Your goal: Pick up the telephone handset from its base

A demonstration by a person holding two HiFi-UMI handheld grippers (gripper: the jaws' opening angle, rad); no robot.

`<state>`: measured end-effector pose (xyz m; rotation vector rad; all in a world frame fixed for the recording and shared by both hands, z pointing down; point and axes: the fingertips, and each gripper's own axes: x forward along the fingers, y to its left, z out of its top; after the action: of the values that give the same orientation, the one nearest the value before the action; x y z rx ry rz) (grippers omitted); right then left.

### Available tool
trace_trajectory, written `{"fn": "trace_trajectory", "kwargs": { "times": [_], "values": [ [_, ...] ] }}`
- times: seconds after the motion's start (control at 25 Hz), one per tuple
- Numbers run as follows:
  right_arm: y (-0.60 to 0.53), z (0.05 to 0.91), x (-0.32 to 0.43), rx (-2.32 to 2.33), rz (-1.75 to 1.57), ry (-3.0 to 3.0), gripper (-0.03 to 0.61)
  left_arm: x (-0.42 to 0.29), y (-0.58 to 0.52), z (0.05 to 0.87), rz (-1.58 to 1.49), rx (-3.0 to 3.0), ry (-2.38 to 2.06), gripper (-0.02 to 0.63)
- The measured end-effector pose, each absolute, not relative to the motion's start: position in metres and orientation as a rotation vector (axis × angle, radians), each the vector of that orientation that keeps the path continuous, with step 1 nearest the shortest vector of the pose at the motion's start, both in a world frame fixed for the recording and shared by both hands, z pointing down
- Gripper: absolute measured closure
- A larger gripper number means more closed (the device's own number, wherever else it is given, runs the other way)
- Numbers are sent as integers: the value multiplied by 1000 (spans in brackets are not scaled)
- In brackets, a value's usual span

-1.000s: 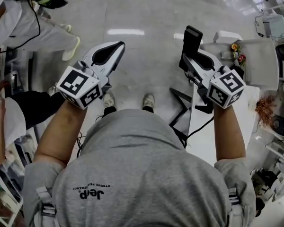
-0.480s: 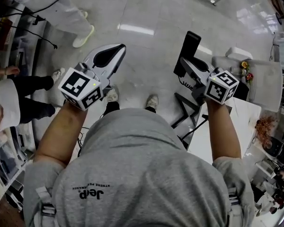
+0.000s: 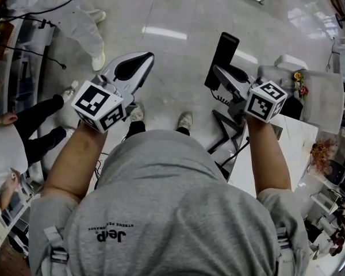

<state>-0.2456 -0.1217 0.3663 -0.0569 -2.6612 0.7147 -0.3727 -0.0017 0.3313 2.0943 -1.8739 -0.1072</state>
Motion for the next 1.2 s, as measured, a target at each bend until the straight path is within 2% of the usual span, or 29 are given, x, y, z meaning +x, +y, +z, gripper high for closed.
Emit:
{"fn": "trace_trajectory", "kwargs": {
  "times": [1.2],
  "values": [
    [-124, 371, -229, -12, 717, -2678, 502, -357, -12, 336, -98, 2148, -1815, 557]
  ]
}}
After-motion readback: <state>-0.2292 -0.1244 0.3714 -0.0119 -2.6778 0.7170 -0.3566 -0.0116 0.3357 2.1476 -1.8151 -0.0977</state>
